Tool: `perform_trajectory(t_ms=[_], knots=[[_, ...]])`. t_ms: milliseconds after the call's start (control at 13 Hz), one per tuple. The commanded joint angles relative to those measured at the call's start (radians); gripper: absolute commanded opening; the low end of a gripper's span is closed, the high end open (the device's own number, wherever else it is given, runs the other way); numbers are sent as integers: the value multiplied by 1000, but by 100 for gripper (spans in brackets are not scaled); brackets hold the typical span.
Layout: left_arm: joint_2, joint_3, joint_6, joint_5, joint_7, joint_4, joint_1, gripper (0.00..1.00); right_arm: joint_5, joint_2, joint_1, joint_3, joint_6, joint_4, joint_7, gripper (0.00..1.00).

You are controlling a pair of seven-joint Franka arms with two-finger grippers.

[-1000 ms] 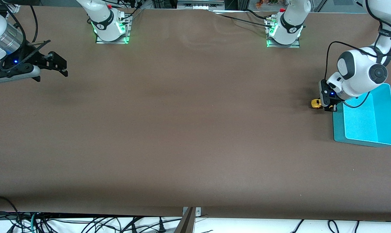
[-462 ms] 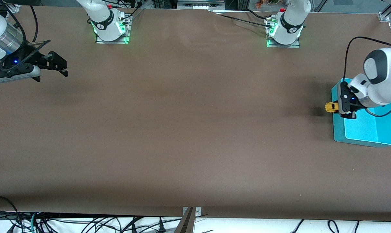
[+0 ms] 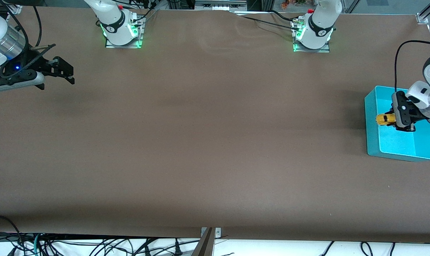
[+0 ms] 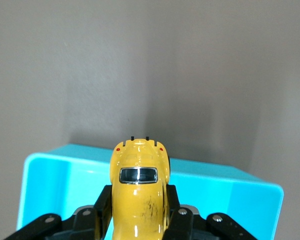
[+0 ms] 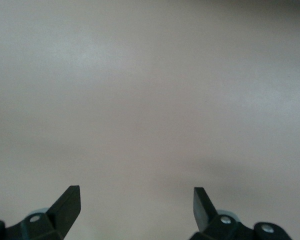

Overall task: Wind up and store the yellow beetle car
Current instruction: 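Lower the held car into the cyan bin with the left gripper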

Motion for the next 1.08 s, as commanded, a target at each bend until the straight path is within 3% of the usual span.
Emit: perform_trajectory(t_ms=[0,231,615,1000], knots=[[88,-8,27,26,114,47,74,18,5,2,0,3,-4,11,7,100],[165,-8,122,17,255,45,173,18,3,0,0,3,-4,10,7,100],[264,-7,208,14,320,36,212,19,5,2,0,3,-2,11,7,100],[306,-7,263,12,320,21,213,34,5,-1,0,9,-4,11,7,100]])
